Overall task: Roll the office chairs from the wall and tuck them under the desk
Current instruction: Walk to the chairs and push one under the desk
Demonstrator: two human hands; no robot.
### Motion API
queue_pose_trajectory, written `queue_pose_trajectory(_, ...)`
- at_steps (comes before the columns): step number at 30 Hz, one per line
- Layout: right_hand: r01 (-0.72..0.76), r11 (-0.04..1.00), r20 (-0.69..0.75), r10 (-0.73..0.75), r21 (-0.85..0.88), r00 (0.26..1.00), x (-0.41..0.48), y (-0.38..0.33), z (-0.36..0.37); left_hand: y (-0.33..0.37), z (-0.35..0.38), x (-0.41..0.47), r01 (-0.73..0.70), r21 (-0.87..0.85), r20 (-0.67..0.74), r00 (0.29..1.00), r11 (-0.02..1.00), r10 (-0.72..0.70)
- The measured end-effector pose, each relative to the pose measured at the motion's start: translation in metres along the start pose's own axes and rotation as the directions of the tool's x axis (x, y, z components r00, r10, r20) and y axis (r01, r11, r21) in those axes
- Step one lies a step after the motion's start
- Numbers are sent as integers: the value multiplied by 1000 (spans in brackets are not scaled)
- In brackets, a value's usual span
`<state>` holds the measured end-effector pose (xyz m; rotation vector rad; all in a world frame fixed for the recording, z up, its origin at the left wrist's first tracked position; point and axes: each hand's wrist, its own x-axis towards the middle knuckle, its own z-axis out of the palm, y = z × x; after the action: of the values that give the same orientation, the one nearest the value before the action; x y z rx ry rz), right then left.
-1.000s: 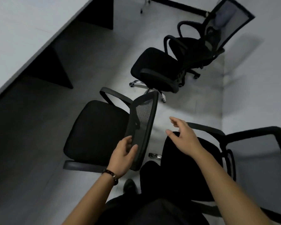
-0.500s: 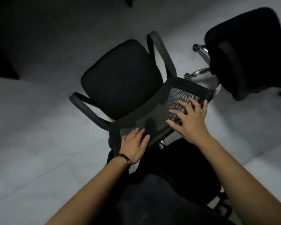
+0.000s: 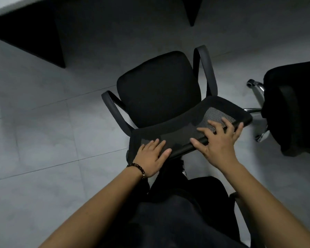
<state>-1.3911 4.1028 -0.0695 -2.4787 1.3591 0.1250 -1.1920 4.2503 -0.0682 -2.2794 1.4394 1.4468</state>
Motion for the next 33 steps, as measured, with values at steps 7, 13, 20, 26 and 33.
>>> queue_pose_trajectory(7, 87, 987, 221, -56, -136, 974, 81, -19, -27, -15, -42, 14, 10, 153, -153, 988, 988, 14)
queue_pose_trajectory(13, 164, 972, 354, -95, -168, 930, 133, -60, -45, -46, -82, 32, 35, 155, -259, 966, 987, 6)
queue_pose_trajectory(20, 196, 963, 412, -105, -185, 905, 186, -134, -41, -101, -137, 40, 147, 112, -360, 928, 983, -98)
queue_pose_trajectory(26, 172, 962, 420, -69, -213, 905, 236, -201, -35, -156, -198, 52, 149, 103, -399, 912, 984, -96)
queue_pose_trajectory(33, 117, 970, 403, -22, -213, 915, 289, -294, -26, -241, -275, 67, 111, 119, -411, 910, 987, -53)
